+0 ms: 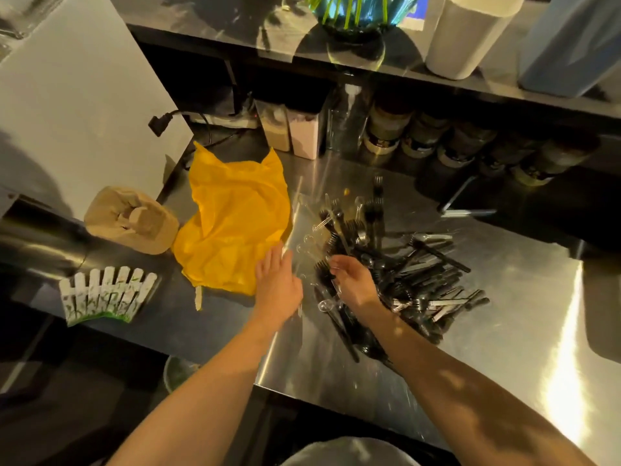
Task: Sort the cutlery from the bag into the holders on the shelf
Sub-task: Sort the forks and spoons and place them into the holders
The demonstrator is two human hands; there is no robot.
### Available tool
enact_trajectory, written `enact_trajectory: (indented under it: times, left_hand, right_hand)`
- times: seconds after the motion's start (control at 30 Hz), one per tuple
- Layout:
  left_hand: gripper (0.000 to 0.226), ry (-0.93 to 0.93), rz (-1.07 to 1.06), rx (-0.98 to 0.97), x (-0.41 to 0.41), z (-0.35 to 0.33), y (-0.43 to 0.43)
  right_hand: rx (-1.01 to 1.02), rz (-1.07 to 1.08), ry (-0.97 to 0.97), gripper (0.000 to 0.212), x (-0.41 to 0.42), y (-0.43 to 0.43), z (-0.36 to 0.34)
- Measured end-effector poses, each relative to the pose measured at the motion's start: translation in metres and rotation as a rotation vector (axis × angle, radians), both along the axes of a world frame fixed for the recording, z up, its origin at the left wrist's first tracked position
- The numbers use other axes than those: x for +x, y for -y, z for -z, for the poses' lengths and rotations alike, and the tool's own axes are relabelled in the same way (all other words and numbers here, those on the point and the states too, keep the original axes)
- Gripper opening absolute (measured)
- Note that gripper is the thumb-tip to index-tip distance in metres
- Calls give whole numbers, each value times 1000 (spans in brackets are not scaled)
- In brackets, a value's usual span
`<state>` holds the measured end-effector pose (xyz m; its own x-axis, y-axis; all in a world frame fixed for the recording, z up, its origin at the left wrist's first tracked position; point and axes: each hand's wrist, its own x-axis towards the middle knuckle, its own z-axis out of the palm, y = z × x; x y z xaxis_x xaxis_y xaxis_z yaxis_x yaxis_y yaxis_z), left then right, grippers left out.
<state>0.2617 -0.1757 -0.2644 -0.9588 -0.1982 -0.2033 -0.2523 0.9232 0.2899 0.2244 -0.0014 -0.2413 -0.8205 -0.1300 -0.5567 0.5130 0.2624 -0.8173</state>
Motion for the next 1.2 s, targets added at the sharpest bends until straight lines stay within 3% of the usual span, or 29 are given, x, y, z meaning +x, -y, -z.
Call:
enact_trajectory:
  times: [0.13,0.27,0.53,0.73,0.83,1.07,1.2]
  left_hand:
    - [69,-96,225,149,27,5,-69]
    - [70,-125,302,221,60,10,-119]
    - [62,-79,98,143,129,28,-166]
    - [69,-5,36,261,155,39,-196]
    - [68,-95,1,337,160,49,-203]
    - [45,-219,-223,164,161,56,-214]
    - [34,-142,-203,122,165,59,-221]
  right_hand:
    - [90,41,-92,32,27,-43,-1]
    - [260,36,-182,35,59,-98,-3]
    - [562,-179,-347,39,117,-189,44]
    - [724,-470,-452,81,130,-193,60]
    - [831,-570,-511,93,129,-193,64]
    - [937,-623,-621,69,118,-190,64]
    - [994,-709,-716,59,114,-193,65]
